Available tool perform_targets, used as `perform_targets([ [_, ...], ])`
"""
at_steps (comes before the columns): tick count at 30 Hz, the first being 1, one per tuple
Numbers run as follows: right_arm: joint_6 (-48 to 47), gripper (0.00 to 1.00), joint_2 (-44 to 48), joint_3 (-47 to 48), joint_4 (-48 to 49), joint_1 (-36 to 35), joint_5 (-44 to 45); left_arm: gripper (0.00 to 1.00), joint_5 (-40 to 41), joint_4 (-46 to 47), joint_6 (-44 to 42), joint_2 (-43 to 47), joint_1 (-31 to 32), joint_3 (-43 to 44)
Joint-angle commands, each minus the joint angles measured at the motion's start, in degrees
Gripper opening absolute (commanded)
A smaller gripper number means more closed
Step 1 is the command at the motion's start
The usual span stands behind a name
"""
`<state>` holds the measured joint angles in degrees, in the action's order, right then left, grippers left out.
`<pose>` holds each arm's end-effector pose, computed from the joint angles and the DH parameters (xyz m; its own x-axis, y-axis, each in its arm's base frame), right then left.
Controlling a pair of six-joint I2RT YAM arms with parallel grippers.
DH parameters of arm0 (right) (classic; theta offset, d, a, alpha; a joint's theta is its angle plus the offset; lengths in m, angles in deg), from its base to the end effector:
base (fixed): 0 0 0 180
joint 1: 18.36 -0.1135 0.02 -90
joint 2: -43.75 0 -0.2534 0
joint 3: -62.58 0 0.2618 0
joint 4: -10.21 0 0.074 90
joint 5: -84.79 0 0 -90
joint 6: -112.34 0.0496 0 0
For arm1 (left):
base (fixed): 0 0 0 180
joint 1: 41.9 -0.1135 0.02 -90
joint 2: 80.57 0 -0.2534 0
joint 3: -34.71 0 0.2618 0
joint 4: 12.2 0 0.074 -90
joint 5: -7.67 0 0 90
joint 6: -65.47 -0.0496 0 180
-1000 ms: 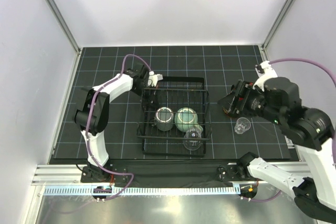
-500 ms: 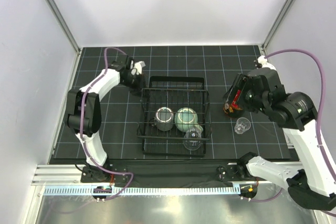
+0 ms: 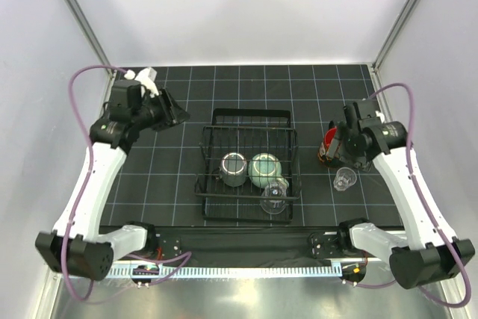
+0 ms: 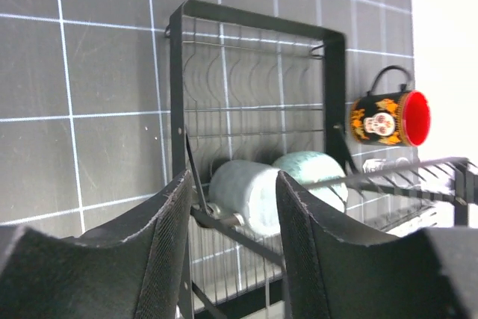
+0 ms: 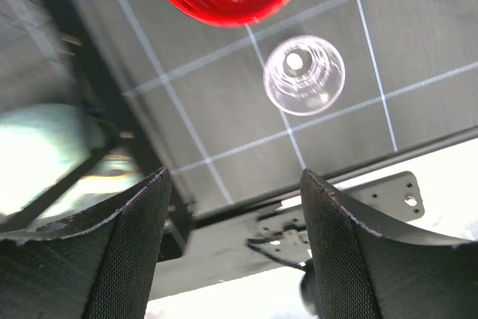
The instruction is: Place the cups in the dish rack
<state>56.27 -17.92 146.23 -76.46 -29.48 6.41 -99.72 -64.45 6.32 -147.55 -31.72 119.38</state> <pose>0.1932 0.0278 0.3237 -0.7943 0.4011 -0.4564 0.4085 0.9086 0.0876 0.2634 -0.0624 0.3574 -0.6901 -0.3733 -0.6201 0.0665 0.8204 -0.5679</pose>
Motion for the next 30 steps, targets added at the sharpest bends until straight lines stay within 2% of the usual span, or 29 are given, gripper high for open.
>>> perform_targets([
  [1,-2.9,0.71,0.0,-6.8,5.1,0.3,0.0,0.49,0.2,-5.7,-0.4,4.4,-0.2,-0.2],
  [6,-4.0,0.71,-1.2,-12.0,10.2,0.3,0.9,0.50,0.5,-9.0,-1.0,8.4,1.2,0.8],
  [9,-5.5,0.67,-3.1,-13.6,13.4,0.3,1.7,0.50,0.1,-10.5,0.2,9.1,2.4,2.2],
  [16,-6.9,0.63,-4.5,-17.8,20.0,0.3,5.3,0.48,-5.4,-10.1,5.3,12.8,3.4,5.0],
  [20,-7.8,0.62,-5.7,-19.8,23.2,0.3,6.0,0.54,-7.0,-9.6,7.9,15.6,3.5,6.0],
  [21,-8.0,0.62,-6.3,-20.8,24.8,0.4,6.1,0.62,-7.3,-9.3,8.3,16.3,3.6,6.0],
  [22,-8.1,0.62,-6.7,-21.2,25.4,0.4,5.9,0.64,-7.7,-8.6,8.7,16.9,3.6,6.0],
  [26,-7.7,0.59,-9.3,-22.8,27.1,0.2,4.4,0.64,-8.8,-8.5,9.2,19.6,3.5,6.1],
  [30,-7.0,0.50,-9.0,-23.6,27.0,0.3,4.3,0.64,-9.8,-9.3,9.2,20.3,3.5,6.3],
])
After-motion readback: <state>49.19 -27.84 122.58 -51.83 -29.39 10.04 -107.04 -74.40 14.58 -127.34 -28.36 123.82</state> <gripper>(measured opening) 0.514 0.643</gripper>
